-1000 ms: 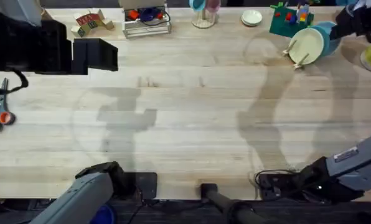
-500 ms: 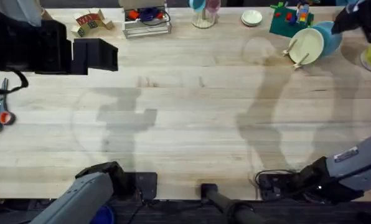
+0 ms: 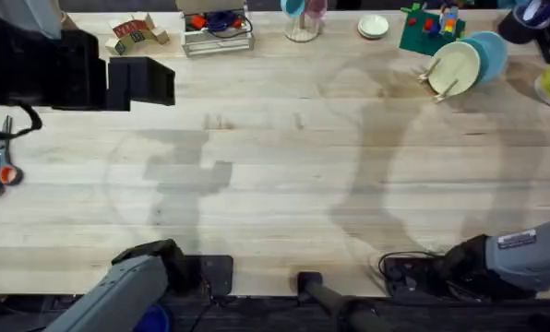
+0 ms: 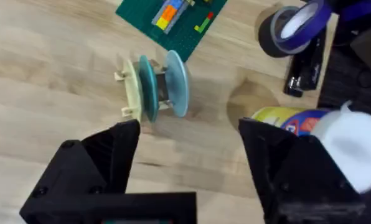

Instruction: Pick up the plates from the table one by one and place each into a slot on the dish rack.

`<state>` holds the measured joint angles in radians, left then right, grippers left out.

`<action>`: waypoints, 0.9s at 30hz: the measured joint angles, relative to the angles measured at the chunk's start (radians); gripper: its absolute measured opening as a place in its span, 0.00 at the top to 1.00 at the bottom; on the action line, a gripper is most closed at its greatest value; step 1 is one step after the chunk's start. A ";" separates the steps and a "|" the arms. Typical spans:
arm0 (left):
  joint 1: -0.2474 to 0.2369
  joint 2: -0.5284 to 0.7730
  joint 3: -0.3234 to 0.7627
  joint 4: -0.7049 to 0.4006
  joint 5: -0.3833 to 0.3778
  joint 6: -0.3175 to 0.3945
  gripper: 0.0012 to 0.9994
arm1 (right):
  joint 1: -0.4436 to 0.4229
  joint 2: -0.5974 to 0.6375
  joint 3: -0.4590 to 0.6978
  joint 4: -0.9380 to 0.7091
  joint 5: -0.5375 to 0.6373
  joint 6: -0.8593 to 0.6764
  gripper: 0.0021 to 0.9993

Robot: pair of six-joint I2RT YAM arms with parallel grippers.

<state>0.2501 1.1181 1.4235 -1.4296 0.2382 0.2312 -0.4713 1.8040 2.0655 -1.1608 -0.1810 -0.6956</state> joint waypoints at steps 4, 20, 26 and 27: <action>0.000 0.000 0.000 0.000 0.000 0.000 0.00 | 0.000 -0.072 0.000 -0.026 0.000 0.011 0.01; 0.000 0.000 0.000 0.000 0.000 0.000 0.00 | 0.056 -0.361 0.002 -0.154 -0.008 0.218 0.01; 0.000 0.000 0.000 0.000 0.000 0.000 0.01 | 0.172 -0.453 0.008 -0.238 -0.017 0.292 0.01; 0.000 0.000 0.000 0.000 0.000 0.000 0.01 | 0.187 -0.463 0.009 -0.254 -0.018 0.307 0.01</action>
<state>0.2501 1.1182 1.4235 -1.4296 0.2382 0.2314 -0.2840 1.3413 2.0748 -1.4150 -0.1994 -0.3884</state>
